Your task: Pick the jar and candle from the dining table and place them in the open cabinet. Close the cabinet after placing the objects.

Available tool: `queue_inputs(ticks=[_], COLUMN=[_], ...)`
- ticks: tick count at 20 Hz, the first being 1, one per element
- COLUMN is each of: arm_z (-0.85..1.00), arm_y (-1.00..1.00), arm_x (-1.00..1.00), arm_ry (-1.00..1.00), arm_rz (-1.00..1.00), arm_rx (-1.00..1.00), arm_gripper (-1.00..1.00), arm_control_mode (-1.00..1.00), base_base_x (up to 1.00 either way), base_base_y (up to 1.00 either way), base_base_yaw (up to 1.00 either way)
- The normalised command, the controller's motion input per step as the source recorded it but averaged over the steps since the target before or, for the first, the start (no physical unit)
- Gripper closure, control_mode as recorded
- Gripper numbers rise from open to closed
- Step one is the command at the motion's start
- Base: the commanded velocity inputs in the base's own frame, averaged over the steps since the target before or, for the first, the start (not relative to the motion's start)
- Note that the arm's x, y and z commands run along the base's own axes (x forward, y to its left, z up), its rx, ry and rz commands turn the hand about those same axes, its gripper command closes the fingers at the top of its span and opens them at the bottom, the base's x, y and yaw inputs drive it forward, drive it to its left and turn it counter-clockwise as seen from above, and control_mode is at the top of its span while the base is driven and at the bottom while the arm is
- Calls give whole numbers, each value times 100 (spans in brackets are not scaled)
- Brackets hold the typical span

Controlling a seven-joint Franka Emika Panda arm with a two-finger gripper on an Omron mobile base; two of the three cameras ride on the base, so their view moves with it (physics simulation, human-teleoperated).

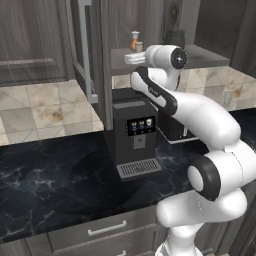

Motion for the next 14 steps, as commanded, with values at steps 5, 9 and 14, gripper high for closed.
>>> queue_inputs(ticks=[5,9,14], arm_z=[0,5,41], arm_y=[-28,-14,0], arm_x=[-62,-79,-100], arm_ry=[0,0,0], arm_rz=[0,0,0], arm_rx=[0,0,1], arm_gripper=[-100,-100,-100], arm_control_mode=[-100,-100,-100], base_base_x=[0,0,0], base_base_y=[0,0,0], base_base_yaw=[0,0,0])
